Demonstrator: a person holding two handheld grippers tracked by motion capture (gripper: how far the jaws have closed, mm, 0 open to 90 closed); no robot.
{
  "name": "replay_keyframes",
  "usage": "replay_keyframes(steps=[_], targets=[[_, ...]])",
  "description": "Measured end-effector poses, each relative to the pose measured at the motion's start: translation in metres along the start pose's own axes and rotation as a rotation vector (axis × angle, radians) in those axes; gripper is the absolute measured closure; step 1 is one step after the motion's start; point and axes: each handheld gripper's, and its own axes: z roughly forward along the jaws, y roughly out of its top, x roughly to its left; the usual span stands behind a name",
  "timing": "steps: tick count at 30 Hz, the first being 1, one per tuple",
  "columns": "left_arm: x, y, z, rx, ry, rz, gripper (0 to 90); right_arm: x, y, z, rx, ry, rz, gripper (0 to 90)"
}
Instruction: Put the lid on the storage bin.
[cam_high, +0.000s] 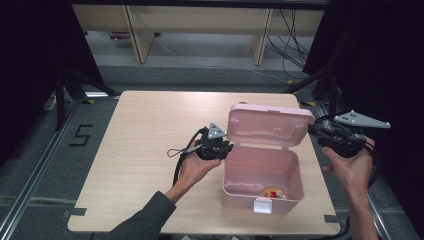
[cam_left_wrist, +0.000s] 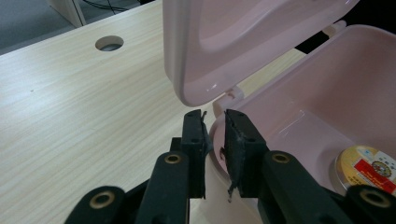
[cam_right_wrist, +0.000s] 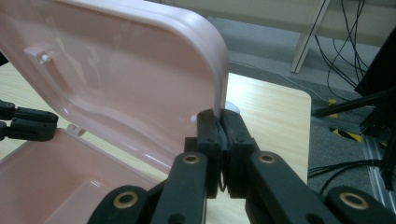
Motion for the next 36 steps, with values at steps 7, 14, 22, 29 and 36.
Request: replay_keyframes(steps=[7, 14, 22, 29, 36], targets=[[0.001, -0.001, -0.013, -0.020, -0.023, -0.004, 70.1, 0.000, -0.008, -0.007, -0.037, -0.016, -0.035, 87.8], [-0.003, -0.007, -0.026, -0.014, -0.039, 0.013, 66.5, 0.005, -0.015, -0.013, -0.038, -0.016, -0.046, 87.7], [-0.005, -0.018, -0.041, -0.026, -0.080, -0.003, 64.3, 0.011, -0.024, -0.022, -0.046, -0.011, -0.072, 87.3], [-0.007, -0.025, -0.060, -0.021, -0.090, 0.015, 62.7, 0.018, -0.034, -0.031, -0.039, -0.005, -0.066, 86.7], [-0.010, -0.033, -0.073, -0.024, -0.106, 0.027, 60.8, 0.020, -0.044, -0.038, -0.036, 0.004, -0.091, 85.9]])
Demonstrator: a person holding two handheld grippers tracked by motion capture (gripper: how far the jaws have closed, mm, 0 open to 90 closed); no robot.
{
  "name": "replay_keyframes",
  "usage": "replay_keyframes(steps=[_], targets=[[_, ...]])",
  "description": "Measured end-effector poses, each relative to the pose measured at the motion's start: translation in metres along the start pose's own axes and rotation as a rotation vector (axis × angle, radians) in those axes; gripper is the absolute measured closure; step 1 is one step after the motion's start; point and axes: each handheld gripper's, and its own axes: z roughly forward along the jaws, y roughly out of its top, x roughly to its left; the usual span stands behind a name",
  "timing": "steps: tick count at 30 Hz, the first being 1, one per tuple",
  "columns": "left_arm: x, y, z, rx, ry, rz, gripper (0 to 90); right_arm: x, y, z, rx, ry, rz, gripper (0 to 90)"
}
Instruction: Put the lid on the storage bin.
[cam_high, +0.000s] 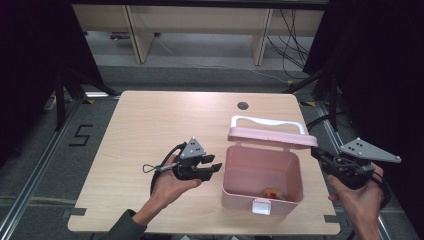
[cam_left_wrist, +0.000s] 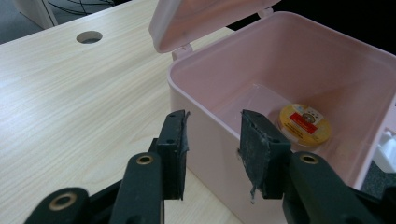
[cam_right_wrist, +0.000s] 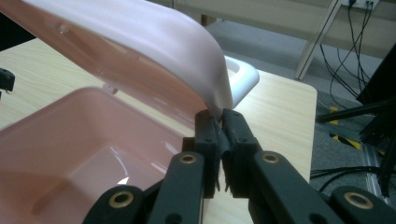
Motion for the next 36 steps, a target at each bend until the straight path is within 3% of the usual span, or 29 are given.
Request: replay_keyframes(steps=[4, 9, 12, 14, 18, 22, 24, 25, 29, 30, 31, 33, 35, 36], targets=[[-0.001, -0.005, -0.006, -0.015, -0.008, -0.013, 59.1, 0.001, -0.006, -0.005, 0.012, 0.017, -0.030, 85.4], [-0.001, -0.011, -0.012, -0.013, -0.008, -0.017, 55.6, 0.007, -0.013, -0.009, 0.032, 0.036, 0.005, 85.0], [-0.001, -0.016, -0.016, -0.011, 0.004, -0.011, 54.9, 0.008, -0.018, -0.009, 0.014, 0.035, 0.018, 84.9], [-0.002, -0.019, -0.019, -0.008, 0.003, -0.011, 54.2, 0.007, -0.019, -0.011, 0.029, 0.049, -0.008, 84.7], [-0.003, -0.024, -0.024, 0.008, -0.001, -0.003, 51.4, 0.010, -0.024, -0.014, 0.044, 0.056, 0.020, 84.5], [-0.007, -0.029, -0.027, 0.011, -0.001, 0.000, 48.9, 0.010, -0.030, -0.014, 0.032, 0.064, -0.003, 84.7], [-0.008, -0.031, -0.028, 0.014, -0.008, 0.003, 47.6, 0.013, -0.033, -0.016, 0.044, 0.073, 0.030, 84.7], [-0.009, -0.032, -0.028, 0.016, -0.001, -0.003, 46.8, 0.011, -0.034, -0.016, 0.038, 0.072, 0.005, 84.7], [-0.010, -0.038, -0.030, 0.025, -0.008, 0.010, 45.2, 0.012, -0.038, -0.016, 0.043, 0.073, 0.002, 84.8], [-0.011, -0.039, -0.030, 0.020, 0.002, 0.004, 44.9, 0.014, -0.039, -0.017, 0.060, 0.076, 0.030, 84.8], [-0.012, -0.040, -0.031, 0.029, -0.002, 0.003, 44.6, 0.013, -0.040, -0.016, 0.048, 0.077, 0.006, 84.8], [-0.011, -0.044, -0.032, 0.019, -0.005, 0.005, 43.9, 0.015, -0.042, -0.017, 0.059, 0.082, 0.028, 84.8], [-0.012, -0.047, -0.035, 0.028, -0.001, 0.001, 43.6, 0.013, -0.043, -0.016, 0.052, 0.082, 0.007, 84.8], [-0.012, -0.049, -0.036, 0.019, 0.001, -0.006, 43.5, 0.015, -0.044, -0.016, 0.058, 0.090, 0.032, 84.8]])
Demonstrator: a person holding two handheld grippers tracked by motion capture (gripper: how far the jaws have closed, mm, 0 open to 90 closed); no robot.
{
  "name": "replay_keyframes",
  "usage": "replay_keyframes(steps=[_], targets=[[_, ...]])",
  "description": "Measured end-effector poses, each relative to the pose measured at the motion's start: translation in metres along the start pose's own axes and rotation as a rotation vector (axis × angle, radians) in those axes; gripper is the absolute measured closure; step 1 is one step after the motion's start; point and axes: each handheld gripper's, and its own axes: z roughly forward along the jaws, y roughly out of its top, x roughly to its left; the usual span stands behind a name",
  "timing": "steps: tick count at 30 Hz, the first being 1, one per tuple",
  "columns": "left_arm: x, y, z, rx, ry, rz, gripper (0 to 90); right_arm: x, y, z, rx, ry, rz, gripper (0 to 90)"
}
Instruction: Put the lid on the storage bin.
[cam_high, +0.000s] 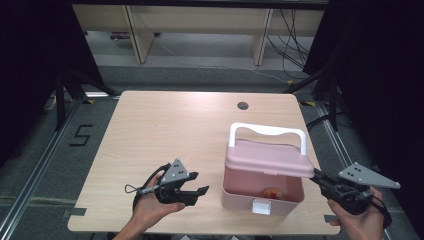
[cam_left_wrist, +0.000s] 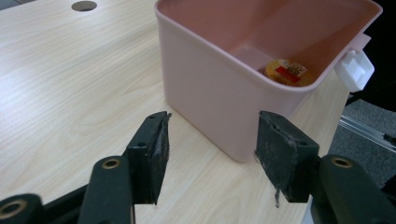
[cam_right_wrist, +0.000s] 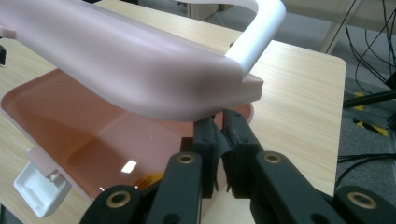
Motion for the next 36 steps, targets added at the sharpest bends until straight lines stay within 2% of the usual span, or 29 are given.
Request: replay_keyframes(steps=[1, 2, 3, 4, 6, 7, 10, 11, 12, 13, 14, 16, 17, 18, 19, 21, 22, 23, 25, 26, 27, 28, 29, 30, 31, 32, 34, 35, 36], targets=[[0.001, -0.002, -0.001, 0.002, -0.009, -0.002, 43.2, -0.002, 0.000, 0.000, -0.004, -0.007, -0.022, 84.8], [0.001, -0.004, -0.003, 0.005, 0.004, 0.000, 42.9, -0.002, -0.001, 0.001, -0.008, -0.009, -0.030, 84.8], [0.001, -0.006, -0.004, 0.008, 0.004, 0.001, 42.9, 0.002, -0.002, -0.001, 0.009, -0.001, 0.016, 84.8], [0.002, -0.009, -0.005, 0.006, -0.005, -0.001, 42.9, -0.001, -0.002, 0.000, 0.004, 0.005, -0.020, 84.8], [0.002, -0.013, -0.008, 0.006, 0.009, -0.007, 42.9, 0.000, -0.003, 0.000, 0.003, -0.003, -0.021, 84.8], [0.003, -0.014, -0.009, 0.012, 0.012, -0.006, 42.9, 0.002, -0.004, 0.000, 0.012, -0.001, -0.002, 84.8], [0.004, -0.019, -0.012, 0.011, 0.010, -0.014, 42.9, 0.001, -0.006, 0.000, 0.015, 0.001, -0.018, 84.8], [0.004, -0.021, -0.013, 0.023, 0.015, 0.000, 42.8, 0.001, -0.006, 0.000, 0.018, -0.004, -0.026, 84.9], [0.003, -0.022, -0.013, 0.016, 0.018, -0.016, 42.8, 0.002, -0.007, 0.000, 0.028, -0.002, -0.009, 85.0], [0.003, -0.024, -0.014, 0.022, 0.017, -0.013, 42.8, 0.001, -0.009, 0.001, 0.020, 0.005, -0.023, 85.4], [0.003, -0.026, -0.014, 0.024, 0.017, -0.014, 42.8, 0.003, -0.010, 0.001, 0.030, 0.010, -0.005, 85.4], [0.003, -0.030, -0.015, 0.025, 0.011, -0.015, 42.6, 0.002, -0.012, 0.002, 0.033, 0.018, -0.027, 85.4], [0.003, -0.031, -0.017, 0.033, 0.013, -0.012, 42.6, 0.006, -0.013, 0.002, 0.054, 0.024, 0.011, 85.4], [0.003, -0.033, -0.017, 0.032, 0.017, -0.013, 42.6, 0.006, -0.014, 0.003, 0.057, 0.034, 0.006, 85.3], [0.002, -0.035, -0.017, 0.032, 0.013, -0.020, 42.6, 0.004, -0.014, 0.003, 0.053, 0.029, -0.030, 85.1], [0.003, -0.038, -0.020, 0.047, 0.020, -0.004, 42.5, 0.004, -0.016, 0.004, 0.065, 0.030, -0.034, 84.3], [0.004, -0.039, -0.021, 0.055, 0.016, -0.003, 42.5, 0.007, -0.017, 0.003, 0.077, 0.037, -0.001, 84.0], [0.003, -0.041, -0.021, 0.042, 0.021, -0.019, 42.5, 0.004, -0.018, 0.004, 0.073, 0.037, -0.033, 83.5], [0.005, -0.043, -0.023, 0.067, 0.031, 0.008, 42.5, 0.004, -0.020, 0.003, 0.081, 0.031, -0.030, 83.1], [0.004, -0.044, -0.023, 0.053, 0.023, -0.020, 42.5, 0.005, -0.021, 0.002, 0.099, 0.034, 0.001, 82.9], [0.004, -0.046, -0.023, 0.048, 0.028, -0.025, 42.5, 0.005, -0.023, 0.003, 0.101, 0.040, 0.001, 82.8], [0.004, -0.047, -0.024, 0.054, 0.029, -0.021, 42.5, 0.002, -0.025, 0.003, 0.097, 0.031, -0.020, 82.8], [0.004, -0.049, -0.025, 0.054, 0.033, -0.023, 42.5, 0.002, -0.027, 0.002, 0.106, 0.033, -0.006, 82.4], [0.005, -0.050, -0.026, 0.066, 0.030, -0.011, 42.5, 0.000, -0.028, 0.002, 0.104, 0.035, -0.018, 82.3], [0.004, -0.051, -0.025, 0.047, 0.028, -0.028, 42.5, 0.001, -0.031, 0.001, 0.111, 0.031, 0.009, 82.1], [0.004, -0.052, -0.026, 0.054, 0.032, -0.030, 42.5, -0.002, -0.032, 0.000, 0.107, 0.033, 0.003, 81.8], [0.004, -0.054, -0.028, 0.059, 0.032, -0.027, 42.5, -0.003, -0.035, -0.002, 0.100, 0.037, 0.027, 81.8], [0.005, -0.056, -0.028, 0.057, 0.032, -0.031, 42.5, -0.005, -0.035, -0.003, 0.103, 0.034, 0.009, 81.5], [0.005, -0.056, -0.029, 0.072, 0.033, -0.020, 42.5, -0.004, -0.037, -0.003, 0.111, 0.032, 0.033, 81.5]])
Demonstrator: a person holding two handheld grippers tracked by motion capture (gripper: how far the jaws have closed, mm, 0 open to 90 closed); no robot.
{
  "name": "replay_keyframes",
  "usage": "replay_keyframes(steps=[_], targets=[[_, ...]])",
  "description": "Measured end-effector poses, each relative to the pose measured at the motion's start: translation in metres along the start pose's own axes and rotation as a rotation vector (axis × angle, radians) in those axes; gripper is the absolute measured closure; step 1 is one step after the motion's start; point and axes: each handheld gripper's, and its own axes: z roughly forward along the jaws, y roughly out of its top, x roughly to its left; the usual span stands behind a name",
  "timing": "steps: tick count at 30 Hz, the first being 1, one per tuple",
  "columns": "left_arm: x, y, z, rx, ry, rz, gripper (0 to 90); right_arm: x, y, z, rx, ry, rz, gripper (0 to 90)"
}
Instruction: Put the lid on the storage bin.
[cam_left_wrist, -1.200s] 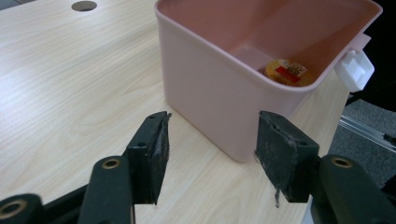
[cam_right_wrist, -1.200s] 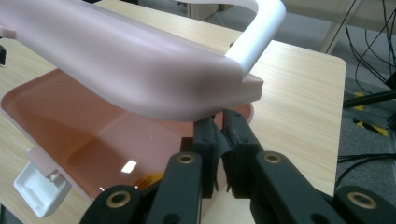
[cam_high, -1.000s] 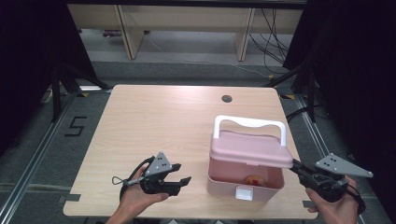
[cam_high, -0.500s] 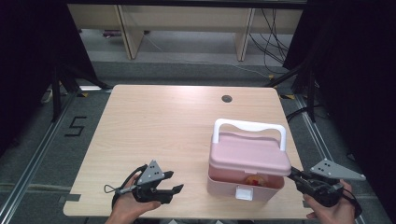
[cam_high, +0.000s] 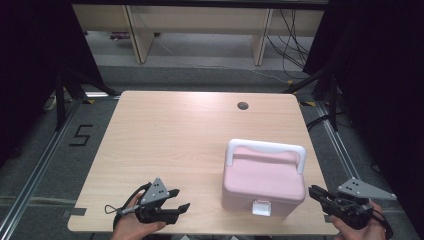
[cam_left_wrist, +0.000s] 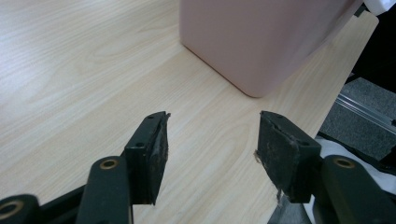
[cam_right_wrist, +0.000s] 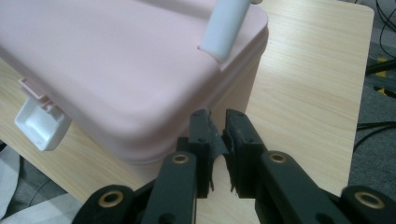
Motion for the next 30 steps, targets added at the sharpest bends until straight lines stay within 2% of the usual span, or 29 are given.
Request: replay_keyframes(steps=[1, 2, 3, 4, 5, 6, 7, 8, 9, 10, 11, 12, 13, 14, 15, 16, 17, 18, 19, 20, 21, 22, 23, 24, 25, 26, 28, 30], targets=[[0.000, -0.001, 0.001, -0.017, -0.005, -0.014, 42.5, -0.003, -0.001, 0.000, -0.010, -0.006, -0.021, 81.4], [0.000, -0.002, 0.001, -0.011, -0.003, -0.017, 42.5, -0.003, -0.001, 0.000, -0.005, -0.005, 0.000, 81.3], [0.001, -0.003, -0.001, 0.002, 0.000, -0.008, 42.5, -0.005, -0.002, 0.000, -0.009, -0.012, -0.016, 81.1], [0.001, -0.005, -0.001, 0.003, 0.001, -0.006, 42.5, -0.006, -0.003, 0.000, -0.004, -0.014, -0.003, 80.9], [0.001, -0.006, 0.000, -0.008, 0.000, -0.025, 42.4, -0.008, -0.004, 0.001, -0.010, -0.018, -0.015, 80.3], [0.003, -0.007, -0.001, 0.002, 0.001, -0.011, 42.4, -0.008, -0.005, 0.001, -0.002, -0.018, 0.002, 79.1], [0.002, -0.007, -0.001, -0.001, 0.004, -0.020, 42.3, -0.008, -0.007, 0.002, -0.004, -0.019, 0.019, 78.3], [0.003, -0.009, -0.001, -0.003, 0.011, -0.025, 42.0, -0.010, -0.008, 0.002, -0.003, -0.020, 0.006, 77.2], [0.004, -0.009, -0.002, 0.006, 0.013, -0.013, 41.7, -0.009, -0.010, 0.003, 0.005, -0.023, 0.031, 75.7], [0.003, -0.011, -0.002, -0.013, 0.011, -0.030, 41.4, -0.010, -0.011, 0.004, -0.001, -0.021, 0.025, 74.7], [0.003, -0.012, -0.003, -0.017, 0.016, -0.021, 40.9, -0.010, -0.012, 0.004, 0.008, -0.024, 0.029, 73.3], [0.003, -0.013, -0.003, -0.031, 0.003, -0.028, 40.4, -0.010, -0.014, 0.005, 0.015, -0.026, 0.041, 71.5], [0.003, -0.013, -0.005, -0.015, 0.010, -0.014, 39.6, -0.012, -0.015, 0.005, 0.007, -0.031, 0.017, 69.6], [0.003, -0.014, -0.006, -0.018, 0.015, -0.002, 38.7, -0.011, -0.017, 0.006, 0.021, -0.030, 0.044, 67.0], [0.001, -0.014, -0.006, -0.030, 0.014, -0.015, 37.7, -0.012, -0.018, 0.007, 0.016, -0.030, 0.039, 64.3], [0.002, -0.016, -0.007, -0.032, 0.012, -0.007, 37.0, -0.013, -0.020, 0.008, 0.016, -0.035, 0.037, 60.9], [0.002, -0.016, -0.008, -0.035, 0.010, -0.004, 36.3, -0.013, -0.021, 0.009, 0.025, -0.030, 0.063, 57.7], [0.002, -0.017, -0.008, -0.039, 0.009, -0.006, 35.6, -0.015, -0.023, 0.010, 0.021, -0.038, 0.040, 54.8], [0.003, -0.019, -0.009, -0.042, 0.009, 0.000, 34.8, -0.015, -0.025, 0.011, 0.016, -0.038, 0.046, 51.9], [0.002, -0.020, -0.008, -0.045, 0.009, -0.010, 34.1, -0.014, -0.026, 0.012, 0.029, -0.031, 0.074, 49.5], [0.002, -0.021, -0.008, -0.048, 0.012, -0.012, 33.1, -0.016, -0.028, 0.013, 0.023, -0.031, 0.043, 47.0], [0.002, -0.022, -0.008, -0.046, 0.013, -0.012, 32.1, -0.015, -0.030, 0.014, 0.029, -0.028, 0.055, 43.6], [0.003, -0.023, -0.010, -0.030, 0.015, 0.004, 31.3, -0.013, -0.031, 0.015, 0.033, -0.028, 0.085, 40.9], [0.003, -0.025, -0.009, -0.037, 0.012, -0.005, 30.7, -0.015, -0.033, 0.016, 0.031, -0.032, 0.057, 38.9], [0.003, -0.026, -0.009, -0.039, 0.013, -0.006, 30.0, -0.013, -0.035, 0.016, 0.042, -0.026, 0.083, 36.7], [0.003, -0.027, -0.009, -0.038, 0.015, 0.004, 29.3, -0.015, -0.036, 0.018, 0.033, -0.033, 0.051, 34.2], [0.003, -0.029, -0.011, -0.048, 0.011, 0.000, 27.9, -0.012, -0.041, 0.020, 0.049, -0.025, 0.086, 33.3], [0.003, -0.031, -0.013, -0.060, 0.007, -0.007, 26.3, -0.012, -0.046, 0.023, 0.050, -0.027, 0.068, 29.9]])
